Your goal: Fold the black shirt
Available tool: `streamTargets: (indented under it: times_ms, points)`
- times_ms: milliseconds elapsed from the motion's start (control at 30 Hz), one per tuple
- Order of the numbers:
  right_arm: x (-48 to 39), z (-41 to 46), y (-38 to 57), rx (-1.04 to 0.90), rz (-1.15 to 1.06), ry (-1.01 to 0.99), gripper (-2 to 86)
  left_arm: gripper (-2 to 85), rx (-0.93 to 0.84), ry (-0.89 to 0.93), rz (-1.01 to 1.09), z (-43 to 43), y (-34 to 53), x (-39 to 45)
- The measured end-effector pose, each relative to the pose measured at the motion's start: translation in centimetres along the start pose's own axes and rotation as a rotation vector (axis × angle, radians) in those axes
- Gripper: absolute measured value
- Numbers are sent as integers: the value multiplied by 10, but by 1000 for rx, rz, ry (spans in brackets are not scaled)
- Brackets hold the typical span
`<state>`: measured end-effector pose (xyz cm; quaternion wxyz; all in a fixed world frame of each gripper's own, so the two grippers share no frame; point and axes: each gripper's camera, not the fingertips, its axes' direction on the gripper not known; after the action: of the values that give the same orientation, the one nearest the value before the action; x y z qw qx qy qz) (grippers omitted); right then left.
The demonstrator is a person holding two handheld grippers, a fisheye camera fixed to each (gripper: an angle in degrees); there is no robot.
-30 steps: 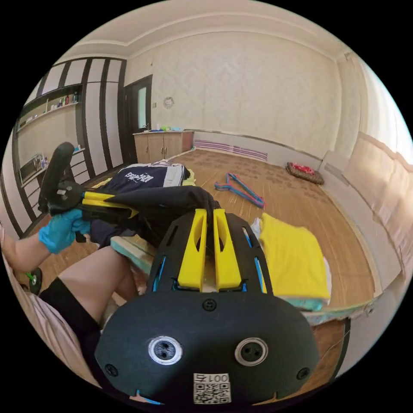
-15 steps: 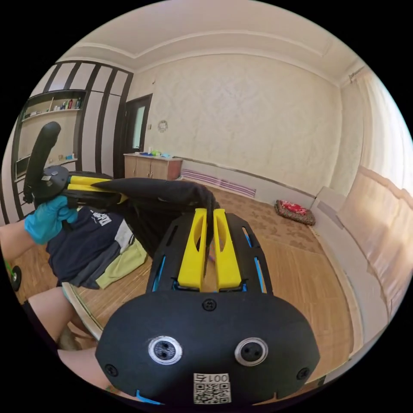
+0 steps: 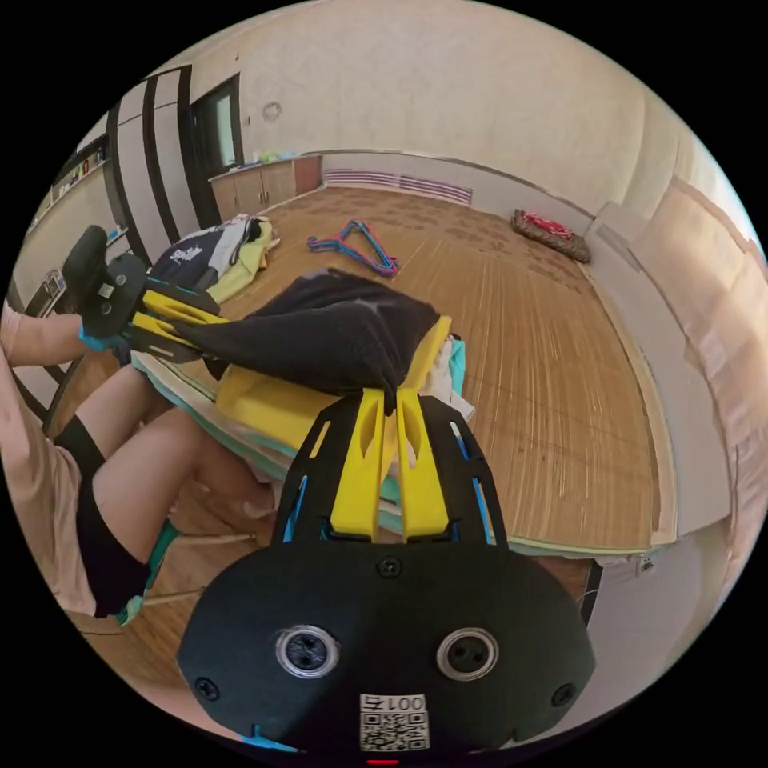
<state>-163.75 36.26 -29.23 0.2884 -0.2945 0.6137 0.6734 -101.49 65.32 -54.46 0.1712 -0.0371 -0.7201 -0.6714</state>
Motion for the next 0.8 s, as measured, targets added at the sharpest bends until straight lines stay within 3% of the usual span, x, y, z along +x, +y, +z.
streamTargets:
  times_ms: [67,200,467,733,800]
  points:
    - [-3,-1,20,75,43,23,19,2,-22,-127,79,5,-1,27]
    - [-5,-18,24,152,70,89,15,-8,-10,-155,167,-12,-2,34]
    - [-3,13,52,64,112,68,11,-11,-8,38,-29,-6,13,9]
    - [-6,43,68,47,254,-19,11,-13,-9,37,-158,-1,51,4]
    - [-15,39,69,69,248,37,10,-12,-2,62,-182,-8,64,-3]
